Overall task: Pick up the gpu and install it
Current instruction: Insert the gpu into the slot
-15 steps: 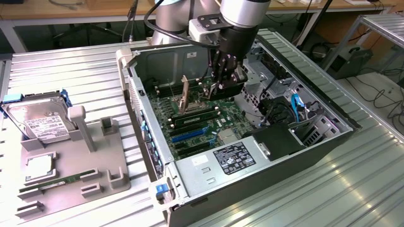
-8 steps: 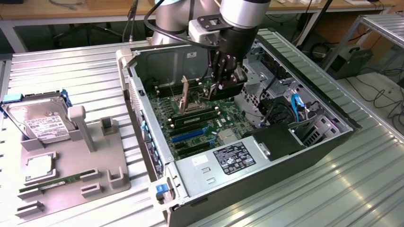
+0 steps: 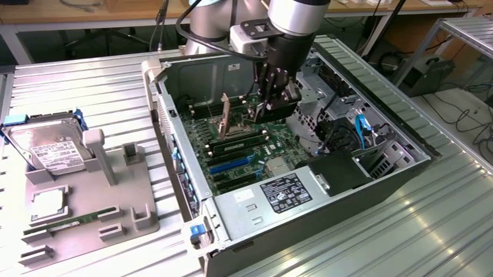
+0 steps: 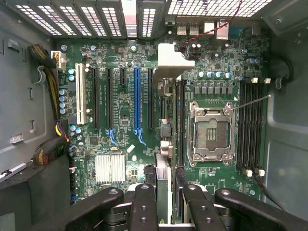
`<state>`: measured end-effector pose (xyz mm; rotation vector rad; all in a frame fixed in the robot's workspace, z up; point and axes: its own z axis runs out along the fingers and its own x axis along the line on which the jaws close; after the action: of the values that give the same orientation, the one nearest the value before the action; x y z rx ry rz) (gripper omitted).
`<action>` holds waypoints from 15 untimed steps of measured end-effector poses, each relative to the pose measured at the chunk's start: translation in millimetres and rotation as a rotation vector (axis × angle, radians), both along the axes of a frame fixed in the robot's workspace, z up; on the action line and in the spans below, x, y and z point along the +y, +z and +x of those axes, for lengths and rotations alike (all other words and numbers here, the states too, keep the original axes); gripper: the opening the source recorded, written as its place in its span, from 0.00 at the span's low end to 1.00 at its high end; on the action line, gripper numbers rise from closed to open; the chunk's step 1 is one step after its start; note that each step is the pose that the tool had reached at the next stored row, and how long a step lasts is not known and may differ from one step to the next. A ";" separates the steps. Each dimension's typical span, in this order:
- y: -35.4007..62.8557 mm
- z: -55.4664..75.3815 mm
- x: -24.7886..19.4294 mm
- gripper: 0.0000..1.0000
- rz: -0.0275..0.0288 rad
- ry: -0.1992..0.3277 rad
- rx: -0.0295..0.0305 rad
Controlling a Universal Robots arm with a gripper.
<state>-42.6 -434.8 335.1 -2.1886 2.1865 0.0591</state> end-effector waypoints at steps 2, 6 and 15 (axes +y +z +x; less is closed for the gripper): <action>-0.3 0.0 0.0 0.26 0.0000 0.000 0.0000; -0.9 -0.1 0.0 0.26 0.0000 0.000 0.0000; -3.4 -0.2 -0.1 0.26 0.0000 0.000 0.0000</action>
<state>-42.8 -434.9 331.7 -2.1885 2.1866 0.0590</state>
